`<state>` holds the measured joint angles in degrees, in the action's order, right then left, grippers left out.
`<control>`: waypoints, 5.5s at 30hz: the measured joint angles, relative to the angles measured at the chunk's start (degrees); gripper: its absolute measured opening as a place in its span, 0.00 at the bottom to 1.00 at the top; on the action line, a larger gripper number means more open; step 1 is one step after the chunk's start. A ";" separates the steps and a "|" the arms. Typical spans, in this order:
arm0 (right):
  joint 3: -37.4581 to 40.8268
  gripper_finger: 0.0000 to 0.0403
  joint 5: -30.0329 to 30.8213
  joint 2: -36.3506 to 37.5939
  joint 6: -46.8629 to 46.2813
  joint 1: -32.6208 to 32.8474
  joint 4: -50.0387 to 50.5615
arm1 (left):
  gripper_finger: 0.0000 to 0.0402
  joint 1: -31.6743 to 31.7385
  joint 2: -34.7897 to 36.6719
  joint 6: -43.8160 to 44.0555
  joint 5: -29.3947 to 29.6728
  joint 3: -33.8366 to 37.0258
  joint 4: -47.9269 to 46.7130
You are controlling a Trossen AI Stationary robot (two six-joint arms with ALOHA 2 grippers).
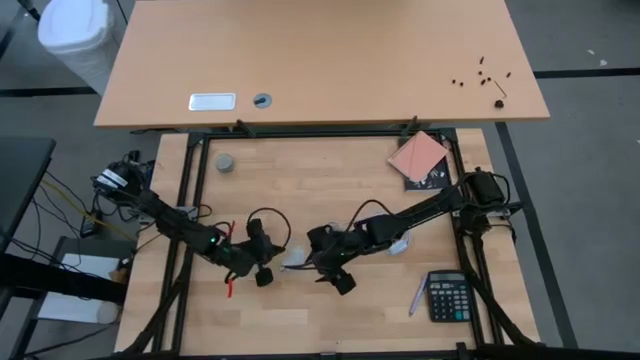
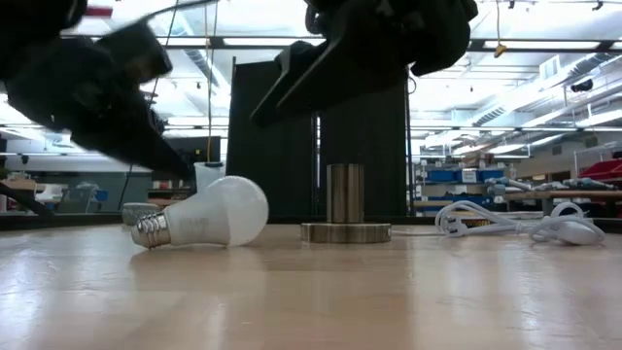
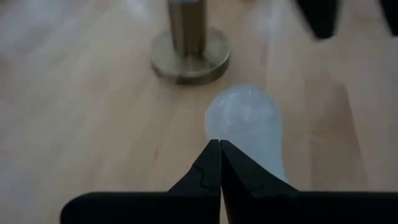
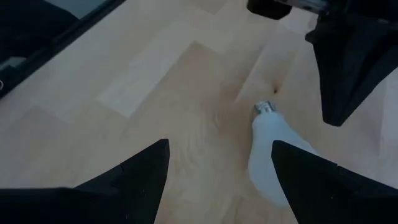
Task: Screw lightbulb
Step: Insert the white lightbulb into the golden lamp
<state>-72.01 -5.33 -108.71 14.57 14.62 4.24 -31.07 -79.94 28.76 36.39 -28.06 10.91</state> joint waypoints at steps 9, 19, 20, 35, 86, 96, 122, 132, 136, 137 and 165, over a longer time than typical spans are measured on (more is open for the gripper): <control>0.01 0.73 2.31 -1.91 -3.83 1.72 -1.29 | 0.01 -3.21 0.02 1.27 2.28 -9.94 -13.39; 0.00 0.73 9.55 -4.70 -8.46 5.72 -7.24 | 0.01 -9.10 -6.23 2.90 12.06 -10.21 -7.92; 0.00 0.73 10.29 -4.83 -8.59 5.70 -8.25 | 0.01 -9.34 -7.24 2.82 12.94 -10.20 -7.69; 0.00 0.75 15.77 -5.84 -12.02 4.06 -7.94 | 0.01 -9.92 -6.78 0.30 6.20 -22.57 -29.53; 0.70 0.75 9.97 -5.31 -20.25 7.47 -9.07 | 0.01 -17.98 -22.64 -3.69 -13.64 -30.82 -39.19; 8.33 0.75 15.01 -5.51 -20.65 7.19 -24.25 | 0.01 -16.80 -22.99 -2.63 -11.99 -30.84 -38.04; 8.37 0.76 16.34 -5.51 -23.55 6.11 -23.10 | 0.01 -13.18 -22.97 -2.90 -7.26 -31.03 -36.15; 8.37 0.76 12.99 -5.51 -20.07 4.74 -23.57 | 0.01 -14.29 -22.86 13.02 -11.81 -39.45 -55.82; 8.37 0.77 12.99 -5.51 -19.50 4.62 -23.60 | 0.04 -14.66 -22.88 22.90 -10.76 -39.54 -59.96; 8.37 0.77 12.99 -5.51 -19.48 4.60 -23.62 | 0.06 -14.64 -22.88 24.07 -10.74 -39.54 -60.02; 8.33 0.76 9.01 -5.53 -21.49 4.52 -20.39 | 0.54 -14.75 -23.10 13.58 -6.96 -26.82 -35.08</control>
<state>-63.68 3.68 -114.24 -6.92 19.14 -16.14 -45.82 -103.04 42.35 29.43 -54.87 -24.16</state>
